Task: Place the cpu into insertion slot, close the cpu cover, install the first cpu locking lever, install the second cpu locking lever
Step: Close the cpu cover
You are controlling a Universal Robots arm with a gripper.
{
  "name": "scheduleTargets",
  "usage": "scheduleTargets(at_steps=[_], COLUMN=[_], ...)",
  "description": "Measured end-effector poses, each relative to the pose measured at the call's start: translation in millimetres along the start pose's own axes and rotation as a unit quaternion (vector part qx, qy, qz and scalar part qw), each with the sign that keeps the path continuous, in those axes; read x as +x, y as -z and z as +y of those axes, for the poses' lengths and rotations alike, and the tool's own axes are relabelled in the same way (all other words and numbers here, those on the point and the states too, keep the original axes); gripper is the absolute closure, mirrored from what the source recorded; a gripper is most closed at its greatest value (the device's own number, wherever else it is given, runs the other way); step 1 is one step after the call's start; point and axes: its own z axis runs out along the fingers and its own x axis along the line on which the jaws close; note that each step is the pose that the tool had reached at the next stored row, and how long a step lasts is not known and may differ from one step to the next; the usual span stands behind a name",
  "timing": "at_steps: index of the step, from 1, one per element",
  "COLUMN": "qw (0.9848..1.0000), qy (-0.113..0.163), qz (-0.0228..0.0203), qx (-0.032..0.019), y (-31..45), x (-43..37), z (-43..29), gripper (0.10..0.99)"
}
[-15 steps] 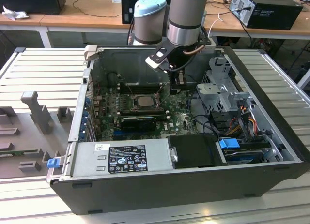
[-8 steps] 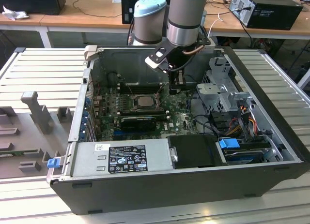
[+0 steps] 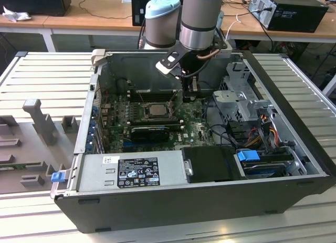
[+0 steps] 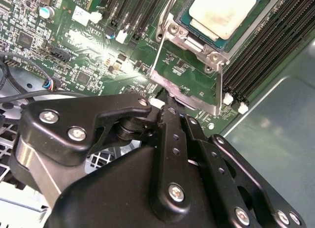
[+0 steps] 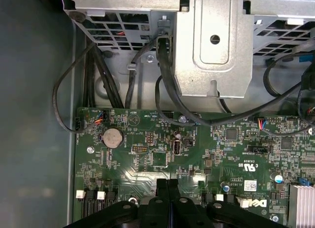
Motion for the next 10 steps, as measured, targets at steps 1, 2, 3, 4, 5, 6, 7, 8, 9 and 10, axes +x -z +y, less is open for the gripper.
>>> scheduleTargets(at_steps=[1,2,3,4,5,6,7,8,9,10], qw=[1.0,1.0,1.0,1.0,1.0,1.0,1.0,1.0,1.0,1.0], qy=[0.0,0.0,0.0,0.0,0.0,0.0,0.0,0.0,0.0,0.0], qz=[0.0,0.0,0.0,0.0,0.0,0.0,0.0,0.0,0.0,0.0], qx=[0.0,0.0,0.0,0.0,0.0,0.0,0.0,0.0,0.0,0.0], y=[0.0,0.0,0.0,0.0,0.0,0.0,0.0,0.0,0.0,0.1], x=[0.0,0.0,0.1,0.1,0.1,0.1,0.1,0.1,0.1,0.1], z=[-0.3,-1.1,-1.6,-2.1,-2.8,-3.4,-3.9,-4.1,-4.4,-4.7], gripper=[0.98,0.98,0.98,0.98,0.98,0.98,0.98,0.98,0.98,0.98])
